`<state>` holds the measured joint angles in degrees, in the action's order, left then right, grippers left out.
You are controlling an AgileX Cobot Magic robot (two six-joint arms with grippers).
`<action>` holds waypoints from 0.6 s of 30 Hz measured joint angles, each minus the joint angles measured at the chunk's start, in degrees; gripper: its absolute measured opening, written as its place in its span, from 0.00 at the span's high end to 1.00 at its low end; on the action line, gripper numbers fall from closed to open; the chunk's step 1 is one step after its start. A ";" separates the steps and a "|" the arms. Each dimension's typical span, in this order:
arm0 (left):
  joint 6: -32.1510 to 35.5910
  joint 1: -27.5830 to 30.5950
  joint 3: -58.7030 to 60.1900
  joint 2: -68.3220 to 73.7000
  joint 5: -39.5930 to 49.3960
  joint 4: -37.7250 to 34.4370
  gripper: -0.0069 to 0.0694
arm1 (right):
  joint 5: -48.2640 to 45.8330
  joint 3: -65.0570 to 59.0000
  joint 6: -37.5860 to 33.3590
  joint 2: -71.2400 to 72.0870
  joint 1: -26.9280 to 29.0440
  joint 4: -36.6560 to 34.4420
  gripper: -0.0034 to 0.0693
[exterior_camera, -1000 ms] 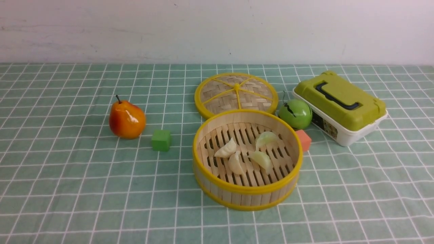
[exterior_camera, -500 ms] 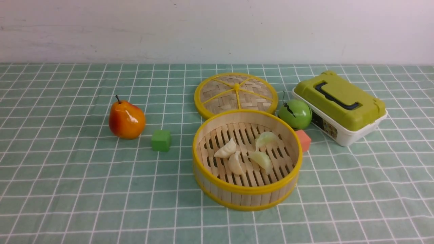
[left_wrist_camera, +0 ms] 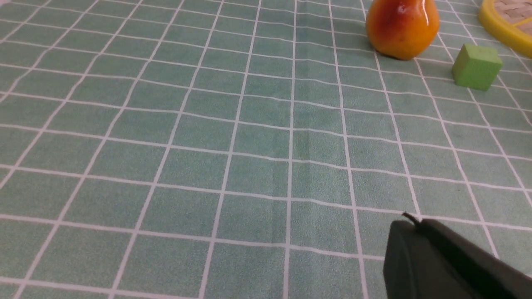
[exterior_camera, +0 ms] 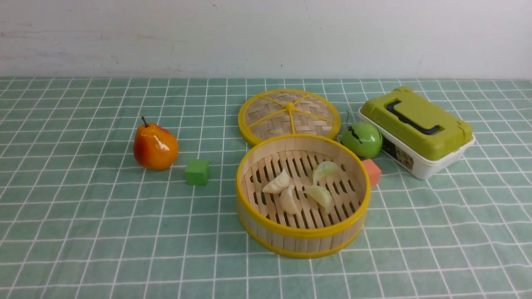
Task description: Put the dumplings into the steamer on the table with the blue tablecloth.
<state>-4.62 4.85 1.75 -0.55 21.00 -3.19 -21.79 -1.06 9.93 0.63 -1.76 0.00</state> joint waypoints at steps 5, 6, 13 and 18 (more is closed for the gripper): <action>0.00 0.00 0.00 0.00 -0.05 0.00 0.93 | 0.00 0.00 0.00 0.00 0.00 0.00 0.84; 0.00 0.00 0.00 0.00 -0.05 0.00 0.93 | 0.00 0.00 0.00 0.00 0.00 0.00 0.84; 0.00 0.00 0.00 0.00 -0.05 0.00 0.93 | 0.00 0.00 0.00 0.00 0.00 0.00 0.82; 0.00 0.00 0.00 0.00 -0.05 0.00 0.92 | 0.00 0.00 0.00 0.00 0.00 0.00 0.82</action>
<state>-4.62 4.85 1.75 -0.55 20.95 -3.19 -21.79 -1.06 9.93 0.63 -1.76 0.00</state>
